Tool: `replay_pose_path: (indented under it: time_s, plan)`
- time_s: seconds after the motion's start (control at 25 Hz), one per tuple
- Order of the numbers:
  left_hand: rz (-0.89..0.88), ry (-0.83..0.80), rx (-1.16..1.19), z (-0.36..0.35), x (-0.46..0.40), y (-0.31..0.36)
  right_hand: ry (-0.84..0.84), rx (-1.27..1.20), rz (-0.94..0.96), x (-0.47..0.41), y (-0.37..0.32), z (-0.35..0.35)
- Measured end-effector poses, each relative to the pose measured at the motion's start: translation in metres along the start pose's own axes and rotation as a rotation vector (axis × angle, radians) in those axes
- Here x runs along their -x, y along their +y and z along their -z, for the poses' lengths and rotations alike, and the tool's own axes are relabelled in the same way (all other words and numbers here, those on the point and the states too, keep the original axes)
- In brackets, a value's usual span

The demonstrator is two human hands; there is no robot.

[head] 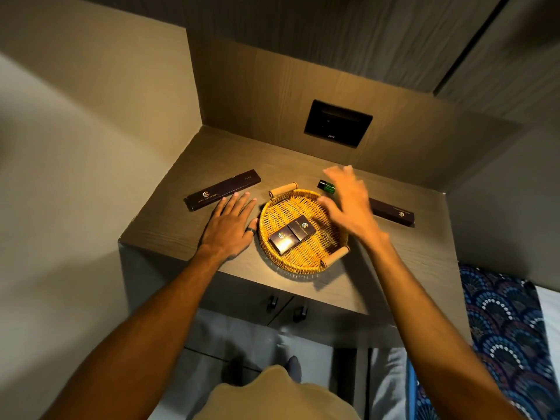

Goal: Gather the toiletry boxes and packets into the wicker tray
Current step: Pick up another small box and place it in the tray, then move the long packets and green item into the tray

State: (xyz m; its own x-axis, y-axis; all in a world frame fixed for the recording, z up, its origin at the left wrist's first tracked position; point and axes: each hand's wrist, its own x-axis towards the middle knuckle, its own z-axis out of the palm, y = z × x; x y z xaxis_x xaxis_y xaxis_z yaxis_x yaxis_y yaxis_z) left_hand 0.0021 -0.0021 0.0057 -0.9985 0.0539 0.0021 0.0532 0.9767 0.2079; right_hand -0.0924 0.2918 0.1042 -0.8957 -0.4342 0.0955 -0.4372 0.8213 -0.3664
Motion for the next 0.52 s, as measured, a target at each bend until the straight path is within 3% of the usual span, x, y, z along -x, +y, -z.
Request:
replay_pose_path:
  time_s: [0.08, 0.16, 0.2, 0.4, 0.52]
  plan:
    - [-0.004, 0.004, 0.001, -0.001, 0.0, 0.0, 0.085, 0.184, -0.377, 0.001, 0.024, 0.003]
    - [-0.004, 0.012, -0.001, -0.002, 0.0, 0.0, -0.077, 0.206, -0.669, 0.011, 0.044, 0.0]
    - [-0.002, 0.013, 0.001, -0.003, 0.0, -0.001, -0.142, 0.194, -0.715, 0.016, 0.053, -0.003]
    - [-0.012, 0.007, 0.018, -0.003, -0.001, -0.001, -0.161, 0.227, -0.601, 0.024, 0.077, 0.002]
    - [-0.008, -0.002, 0.015, -0.002, -0.002, -0.001, -0.087, 0.245, -0.556, 0.026, 0.084, 0.016]
